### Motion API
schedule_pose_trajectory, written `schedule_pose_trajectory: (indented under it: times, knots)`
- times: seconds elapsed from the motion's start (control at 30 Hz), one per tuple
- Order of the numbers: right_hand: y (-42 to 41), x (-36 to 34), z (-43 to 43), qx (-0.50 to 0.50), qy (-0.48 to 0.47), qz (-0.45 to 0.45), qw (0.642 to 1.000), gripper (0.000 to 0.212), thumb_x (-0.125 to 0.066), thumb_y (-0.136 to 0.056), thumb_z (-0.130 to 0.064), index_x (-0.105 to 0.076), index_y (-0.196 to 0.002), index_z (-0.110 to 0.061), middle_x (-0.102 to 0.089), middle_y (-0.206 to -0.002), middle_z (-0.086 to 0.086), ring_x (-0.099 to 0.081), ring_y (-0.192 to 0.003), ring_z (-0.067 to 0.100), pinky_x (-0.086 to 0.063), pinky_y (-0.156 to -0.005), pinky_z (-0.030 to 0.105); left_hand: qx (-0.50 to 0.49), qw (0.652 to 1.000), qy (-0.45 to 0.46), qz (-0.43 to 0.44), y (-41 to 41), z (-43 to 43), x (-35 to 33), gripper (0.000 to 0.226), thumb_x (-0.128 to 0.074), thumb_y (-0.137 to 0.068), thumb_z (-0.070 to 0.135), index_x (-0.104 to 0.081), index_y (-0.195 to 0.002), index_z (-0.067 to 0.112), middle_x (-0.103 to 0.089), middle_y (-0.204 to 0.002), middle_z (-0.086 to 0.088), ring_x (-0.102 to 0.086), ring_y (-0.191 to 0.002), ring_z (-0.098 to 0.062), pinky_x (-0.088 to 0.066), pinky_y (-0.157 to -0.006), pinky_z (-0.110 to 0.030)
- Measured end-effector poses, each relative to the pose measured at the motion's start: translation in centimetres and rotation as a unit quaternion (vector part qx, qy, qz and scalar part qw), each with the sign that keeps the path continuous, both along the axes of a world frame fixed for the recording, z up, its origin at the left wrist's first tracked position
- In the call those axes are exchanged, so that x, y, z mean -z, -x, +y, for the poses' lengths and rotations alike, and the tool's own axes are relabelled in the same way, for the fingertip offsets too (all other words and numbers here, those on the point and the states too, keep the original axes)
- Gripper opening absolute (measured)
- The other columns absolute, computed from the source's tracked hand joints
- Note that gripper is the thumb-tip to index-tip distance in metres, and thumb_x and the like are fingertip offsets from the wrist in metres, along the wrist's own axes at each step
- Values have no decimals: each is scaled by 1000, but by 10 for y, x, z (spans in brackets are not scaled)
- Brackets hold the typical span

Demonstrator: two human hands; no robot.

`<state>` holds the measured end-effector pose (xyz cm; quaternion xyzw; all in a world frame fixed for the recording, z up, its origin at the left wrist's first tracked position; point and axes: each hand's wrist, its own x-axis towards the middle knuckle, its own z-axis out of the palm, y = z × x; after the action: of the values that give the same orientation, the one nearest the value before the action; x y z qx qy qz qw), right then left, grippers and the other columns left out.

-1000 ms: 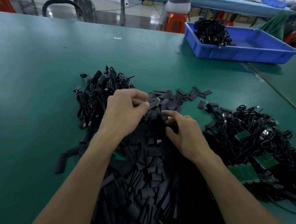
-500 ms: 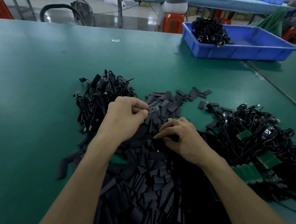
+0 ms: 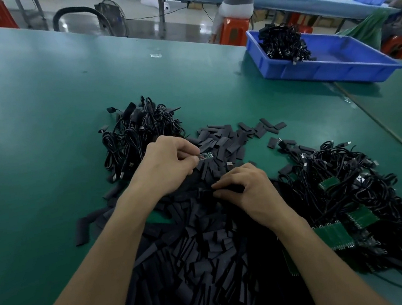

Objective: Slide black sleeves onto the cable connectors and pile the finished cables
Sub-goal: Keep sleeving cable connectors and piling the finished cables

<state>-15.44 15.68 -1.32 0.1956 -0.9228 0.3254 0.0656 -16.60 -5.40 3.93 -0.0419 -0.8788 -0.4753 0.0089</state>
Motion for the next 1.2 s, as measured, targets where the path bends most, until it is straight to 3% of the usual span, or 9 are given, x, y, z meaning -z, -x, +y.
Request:
schedule_pose_trajectory:
  times: [0.17, 0.33, 0.47, 0.67, 0.87, 1.0, 1.1, 1.2]
  knots:
    - [-2, 2, 0, 10, 18, 7, 1000, 17, -79, -83, -30, -79, -100, -35, -70, -89, -19, -52, -95, 3, -45, -82, 25, 4, 1000, 2, -4, 0, 0, 0, 9, -69, -94, 16, -73, -95, 24, -72, -75, 6, -68, -66, 0, -47, -55, -12]
    - [-2, 1, 2, 20, 101, -2, 995, 22, -76, -88, -20, -72, -90, -42, -69, -97, -24, -59, -105, 0, -49, -92, 25, 6, 1000, 1, -6, 0, 1, 3, 9, -69, -93, 15, -73, -95, 22, -72, -74, 6, -67, -65, -1, -45, -51, -9]
    - [-5, -8, 1, 45, 197, -29, 979, 30, -62, -98, -13, -59, -89, -42, -68, -93, -16, -65, -88, 4, -50, -76, 14, 9, 1000, 3, -15, 0, 4, 4, 9, -70, -92, 14, -74, -96, 21, -72, -74, 5, -67, -64, 0, -44, -49, -8]
    - [-3, -28, 1, 91, 257, 3, 962, 25, -62, -98, -12, -64, -101, -38, -71, -83, -8, -68, -79, 0, -49, -69, 10, 8, 1000, -15, -24, 2, 4, 5, 8, -71, -91, 17, -75, -93, 23, -72, -63, 8, -66, -57, -2, -46, -49, -13]
    - [-6, -31, 2, 79, 257, -39, 962, 29, -77, -86, -17, -71, -105, -38, -75, -94, -15, -70, -88, 2, -54, -80, 16, -5, 999, -38, -21, 1, 5, 4, 10, -73, -88, 17, -75, -86, 27, -72, -66, 11, -69, -62, -2, -51, -54, -19]
    - [-5, -28, -2, 101, 236, -27, 966, 24, -77, -87, -21, -71, -103, -38, -74, -92, -18, -70, -87, 0, -55, -84, 21, 0, 999, -44, -25, 0, 5, 2, 10, -73, -88, 18, -76, -86, 27, -74, -68, 8, -70, -67, -8, -61, -64, -33]
    - [-5, -28, -4, 108, 238, -20, 965, 20, -74, -89, -24, -70, -99, -40, -75, -90, -14, -71, -86, 4, -58, -86, 31, 8, 998, -55, -25, -2, 6, 0, 11, -72, -88, 17, -75, -85, 27, -75, -71, 5, -73, -72, -14, -62, -69, -42]
    - [-5, -27, -7, 109, 236, -9, 966, 21, -75, -88, -23, -70, -98, -41, -75, -89, -15, -71, -85, 3, -59, -84, 32, 12, 997, -65, -29, -1, 5, -1, 12, -73, -88, 16, -75, -84, 26, -76, -73, 4, -73, -74, -21, -62, -69, -48]
